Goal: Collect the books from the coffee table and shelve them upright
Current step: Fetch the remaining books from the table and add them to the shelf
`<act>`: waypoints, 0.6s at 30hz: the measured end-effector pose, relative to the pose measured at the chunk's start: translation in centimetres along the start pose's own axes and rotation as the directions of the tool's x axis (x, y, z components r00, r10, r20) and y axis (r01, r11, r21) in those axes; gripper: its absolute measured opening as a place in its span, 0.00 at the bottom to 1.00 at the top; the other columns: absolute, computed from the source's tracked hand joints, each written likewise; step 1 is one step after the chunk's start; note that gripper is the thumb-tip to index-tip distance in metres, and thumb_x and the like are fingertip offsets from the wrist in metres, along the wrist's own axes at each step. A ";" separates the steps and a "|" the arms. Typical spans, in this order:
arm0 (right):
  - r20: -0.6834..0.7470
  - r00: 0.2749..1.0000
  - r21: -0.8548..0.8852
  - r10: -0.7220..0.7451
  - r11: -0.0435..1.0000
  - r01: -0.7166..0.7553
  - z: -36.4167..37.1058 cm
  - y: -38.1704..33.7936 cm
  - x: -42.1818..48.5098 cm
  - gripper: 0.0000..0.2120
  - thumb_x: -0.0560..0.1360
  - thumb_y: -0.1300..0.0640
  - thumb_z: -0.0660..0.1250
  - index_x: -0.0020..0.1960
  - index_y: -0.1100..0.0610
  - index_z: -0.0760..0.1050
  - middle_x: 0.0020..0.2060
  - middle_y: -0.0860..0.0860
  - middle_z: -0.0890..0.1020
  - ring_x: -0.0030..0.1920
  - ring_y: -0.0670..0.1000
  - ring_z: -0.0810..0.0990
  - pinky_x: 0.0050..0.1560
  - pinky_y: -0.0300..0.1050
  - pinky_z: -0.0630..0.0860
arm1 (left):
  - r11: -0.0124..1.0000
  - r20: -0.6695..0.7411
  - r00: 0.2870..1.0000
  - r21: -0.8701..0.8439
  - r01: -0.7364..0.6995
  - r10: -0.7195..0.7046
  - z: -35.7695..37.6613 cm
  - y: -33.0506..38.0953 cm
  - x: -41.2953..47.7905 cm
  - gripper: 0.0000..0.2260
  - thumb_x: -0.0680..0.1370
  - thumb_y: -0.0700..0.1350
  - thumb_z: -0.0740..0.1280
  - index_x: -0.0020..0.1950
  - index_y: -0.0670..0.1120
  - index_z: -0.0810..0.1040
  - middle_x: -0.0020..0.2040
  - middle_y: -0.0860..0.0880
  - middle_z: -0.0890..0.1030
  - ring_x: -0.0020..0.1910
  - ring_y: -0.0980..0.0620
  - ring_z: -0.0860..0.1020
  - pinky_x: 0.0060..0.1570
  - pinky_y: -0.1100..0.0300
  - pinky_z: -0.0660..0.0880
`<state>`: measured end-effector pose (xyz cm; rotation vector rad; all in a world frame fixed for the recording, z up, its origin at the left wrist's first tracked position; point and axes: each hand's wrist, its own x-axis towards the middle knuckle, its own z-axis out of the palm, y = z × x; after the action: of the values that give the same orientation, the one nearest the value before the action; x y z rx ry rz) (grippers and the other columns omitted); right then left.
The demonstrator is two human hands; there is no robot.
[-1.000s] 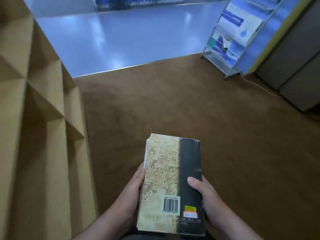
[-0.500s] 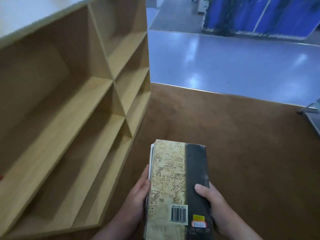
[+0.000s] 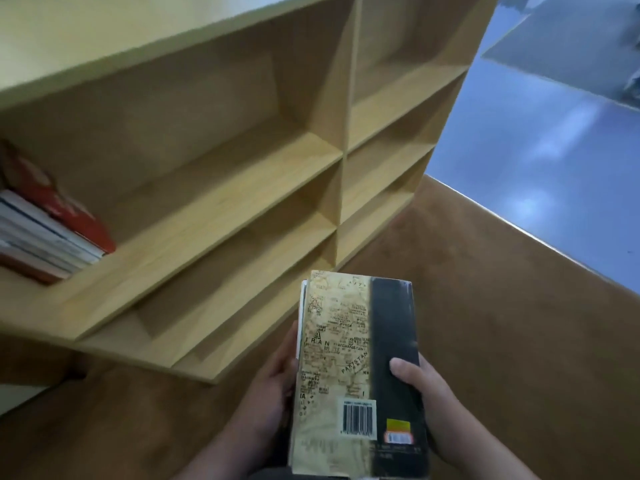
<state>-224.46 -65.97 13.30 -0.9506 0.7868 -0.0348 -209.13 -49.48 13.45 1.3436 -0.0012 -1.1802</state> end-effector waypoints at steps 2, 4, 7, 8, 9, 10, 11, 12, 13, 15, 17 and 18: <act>0.049 0.998 -0.029 0.027 0.999 -0.025 0.7 -1.3 2.3 0.38 0.56 0.48 0.77 0.64 0.58 0.75 0.47 0.59 0.87 0.43 0.58 0.87 0.38 0.47 0.83 | 1.000 -0.024 0.999 -0.006 -0.022 0.022 -1.1 0.8 1.2 0.21 0.83 0.37 0.59 0.69 0.59 0.74 0.57 0.51 0.86 0.54 0.51 0.85 0.47 0.55 0.80; 0.096 0.994 -0.040 0.042 0.998 -0.039 1.6 -2.9 4.5 0.33 0.57 0.52 0.77 0.61 0.58 0.77 0.45 0.59 0.88 0.41 0.58 0.88 0.36 0.47 0.83 | 0.997 -0.061 0.997 -0.044 -0.058 0.055 -2.2 1.7 2.3 0.19 0.83 0.42 0.59 0.67 0.62 0.75 0.58 0.55 0.85 0.55 0.56 0.84 0.51 0.53 0.76; 0.154 0.985 -0.062 0.078 0.996 -0.070 3.1 -4.6 8.1 0.28 0.62 0.56 0.75 0.61 0.60 0.77 0.50 0.63 0.87 0.45 0.61 0.87 0.42 0.53 0.85 | 0.990 -0.050 0.995 -0.105 -0.091 0.086 -3.3 3.1 3.2 0.17 0.79 0.62 0.60 0.66 0.65 0.76 0.62 0.53 0.83 0.61 0.50 0.82 0.59 0.48 0.76; 0.182 0.980 -0.074 0.086 0.995 -0.074 3.7 -5.1 9.2 0.31 0.61 0.55 0.77 0.63 0.60 0.76 0.53 0.65 0.86 0.48 0.63 0.87 0.46 0.55 0.84 | 0.985 -0.056 0.993 -0.129 -0.111 0.104 -3.7 3.5 3.6 0.24 0.73 0.67 0.67 0.67 0.63 0.75 0.62 0.51 0.83 0.61 0.47 0.82 0.57 0.47 0.78; 0.223 0.970 -0.095 0.099 0.992 -0.080 4.3 -5.7 10.4 0.36 0.59 0.54 0.80 0.65 0.61 0.75 0.55 0.66 0.85 0.50 0.65 0.86 0.48 0.57 0.84 | 0.980 -0.061 0.989 -0.141 -0.139 0.132 -4.1 4.2 3.7 0.32 0.66 0.66 0.75 0.68 0.62 0.74 0.60 0.51 0.84 0.58 0.47 0.83 0.52 0.50 0.81; 0.258 0.960 -0.115 0.112 0.990 -0.085 5.2 -6.3 11.4 0.41 0.56 0.53 0.82 0.66 0.61 0.74 0.55 0.67 0.84 0.50 0.65 0.86 0.47 0.57 0.84 | 0.974 -0.083 0.982 -0.137 -0.181 0.171 -4.6 4.6 4.0 0.36 0.61 0.60 0.80 0.67 0.60 0.73 0.56 0.51 0.86 0.54 0.48 0.85 0.45 0.55 0.82; 0.293 0.949 -0.130 0.115 0.988 -0.080 5.9 -6.9 12.5 0.44 0.53 0.53 0.85 0.66 0.62 0.74 0.53 0.67 0.85 0.48 0.65 0.86 0.44 0.56 0.84 | 0.965 -0.132 0.970 -0.142 -0.221 0.203 -5.1 5.2 4.2 0.34 0.60 0.54 0.79 0.65 0.57 0.73 0.52 0.52 0.87 0.49 0.49 0.86 0.40 0.58 0.82; 0.325 0.939 -0.152 0.115 0.986 -0.068 6.8 -7.7 13.4 0.47 0.50 0.52 0.87 0.65 0.63 0.74 0.51 0.66 0.85 0.46 0.63 0.87 0.42 0.53 0.84 | 0.956 -0.180 0.959 -0.157 -0.249 0.220 -5.5 5.8 4.3 0.32 0.61 0.51 0.77 0.64 0.56 0.73 0.48 0.52 0.88 0.46 0.50 0.87 0.37 0.60 0.81; 0.357 0.927 -0.179 0.117 0.982 -0.055 7.7 -8.5 14.4 0.48 0.48 0.52 0.87 0.64 0.63 0.74 0.50 0.65 0.86 0.45 0.63 0.87 0.40 0.51 0.84 | 0.945 -0.218 0.947 -0.175 -0.275 0.236 -5.8 6.7 4.5 0.32 0.60 0.50 0.77 0.63 0.55 0.73 0.47 0.52 0.88 0.44 0.50 0.87 0.36 0.61 0.81; 0.400 0.908 -0.222 0.128 0.974 -0.040 9.5 -10.2 16.4 0.46 0.49 0.55 0.86 0.64 0.62 0.74 0.50 0.65 0.86 0.45 0.62 0.87 0.40 0.50 0.84 | 0.920 -0.284 0.916 -0.190 -0.343 0.283 -6.6 7.9 5.3 0.39 0.54 0.52 0.80 0.64 0.56 0.73 0.48 0.51 0.88 0.45 0.48 0.87 0.36 0.59 0.82; 0.435 0.889 -0.294 0.143 0.956 -0.010 11.5 -11.9 18.6 0.41 0.55 0.54 0.82 0.66 0.61 0.73 0.53 0.64 0.86 0.49 0.63 0.87 0.44 0.53 0.84 | 0.884 -0.390 0.876 -0.249 -0.396 0.283 -7.4 8.9 6.2 0.36 0.58 0.49 0.78 0.66 0.53 0.74 0.51 0.46 0.87 0.47 0.44 0.86 0.37 0.56 0.82; 0.455 0.878 -0.339 0.148 0.941 0.017 12.6 -12.6 19.6 0.41 0.58 0.53 0.82 0.67 0.60 0.72 0.55 0.64 0.85 0.53 0.64 0.86 0.49 0.57 0.84 | 0.861 -0.420 0.864 -0.289 -0.418 0.278 -8.0 9.2 6.7 0.34 0.62 0.46 0.76 0.68 0.49 0.74 0.53 0.42 0.86 0.48 0.41 0.86 0.38 0.53 0.82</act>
<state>-198.64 -71.50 15.31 -1.1912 0.3666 0.3952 -195.22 -49.86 13.68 1.1415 0.2256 -0.5660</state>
